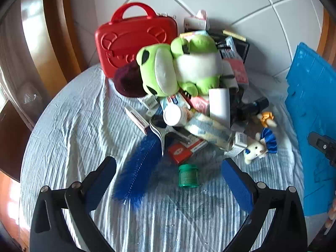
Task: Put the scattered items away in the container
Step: 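Withdraw both grippers from the crate back toward the pile, then grasp the green jar with the left gripper while the right grasps the white teddy bear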
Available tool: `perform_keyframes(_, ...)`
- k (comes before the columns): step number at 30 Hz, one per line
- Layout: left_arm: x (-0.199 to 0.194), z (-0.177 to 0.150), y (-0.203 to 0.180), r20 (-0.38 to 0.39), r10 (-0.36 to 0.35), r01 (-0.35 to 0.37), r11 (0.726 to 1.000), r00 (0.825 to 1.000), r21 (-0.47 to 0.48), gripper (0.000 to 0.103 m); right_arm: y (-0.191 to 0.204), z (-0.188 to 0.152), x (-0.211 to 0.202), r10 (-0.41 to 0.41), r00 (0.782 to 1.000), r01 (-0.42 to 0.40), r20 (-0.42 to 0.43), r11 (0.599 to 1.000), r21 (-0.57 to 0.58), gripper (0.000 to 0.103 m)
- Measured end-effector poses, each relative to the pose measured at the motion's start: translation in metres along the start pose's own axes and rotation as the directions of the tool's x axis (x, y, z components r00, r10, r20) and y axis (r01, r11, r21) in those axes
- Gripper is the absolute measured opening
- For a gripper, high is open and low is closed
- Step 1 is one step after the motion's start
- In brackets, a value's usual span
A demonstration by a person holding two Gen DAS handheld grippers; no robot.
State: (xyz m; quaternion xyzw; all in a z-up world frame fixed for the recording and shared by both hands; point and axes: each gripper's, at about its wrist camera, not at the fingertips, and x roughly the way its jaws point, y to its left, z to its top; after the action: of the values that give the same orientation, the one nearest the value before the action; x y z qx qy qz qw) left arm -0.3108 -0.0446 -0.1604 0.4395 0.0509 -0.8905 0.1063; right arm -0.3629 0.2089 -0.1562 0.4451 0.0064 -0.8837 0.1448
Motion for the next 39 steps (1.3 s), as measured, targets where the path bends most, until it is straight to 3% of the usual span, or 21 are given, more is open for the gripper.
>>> perform_keyframes(5,0.056,-0.023,-0.022,-0.121,-0.027,0.03,0.999,0.992,0.025,0.102,-0.004,-0.019,0.059,0.005,0.994,-0.005,-0.114,1.0,0.004,0.087)
perform_keyframes(10,0.098,-0.035,-0.037,-0.194,-0.029,0.037,0.999,0.981,0.04,0.1,-0.012,-0.029,0.096,0.01,0.986,-0.005,-0.169,0.999,0.033,0.087)
perform_keyframes(15,0.128,-0.044,-0.041,-0.257,-0.024,0.033,0.999,0.966,0.031,0.083,-0.012,-0.026,0.119,0.025,0.982,-0.018,-0.187,0.999,0.039,0.087)
perform_keyframes(18,0.139,-0.049,-0.04,-0.29,-0.027,0.031,0.999,0.957,0.011,0.072,-0.005,-0.022,0.126,0.016,0.986,-0.014,-0.167,1.0,0.013,0.077)
perform_keyframes(25,0.136,-0.046,-0.049,-0.261,-0.026,0.033,0.999,0.965,0.02,0.065,0.013,-0.015,0.148,0.013,0.984,-0.019,-0.179,0.999,-0.034,0.06)
perform_keyframes(30,0.133,-0.044,-0.06,-0.241,-0.04,0.05,0.998,0.97,0.036,0.049,0.027,-0.016,0.157,0.007,0.986,-0.02,-0.167,0.997,-0.076,0.059)
perform_keyframes(33,0.131,-0.044,-0.068,-0.234,-0.048,0.063,0.996,0.971,0.056,0.043,0.029,-0.016,0.158,0.022,0.985,-0.035,-0.169,0.996,-0.077,0.052)
perform_keyframes(36,0.128,-0.045,-0.069,-0.233,-0.056,0.07,0.996,0.971,0.054,0.043,0.029,-0.018,0.151,0.026,0.986,-0.039,-0.162,0.997,-0.072,0.042)
perform_keyframes(39,0.122,-0.048,-0.069,-0.236,-0.065,0.077,0.996,0.97,0.044,0.042,0.03,-0.021,0.142,0.04,0.987,-0.052,-0.158,0.996,-0.072,0.024)
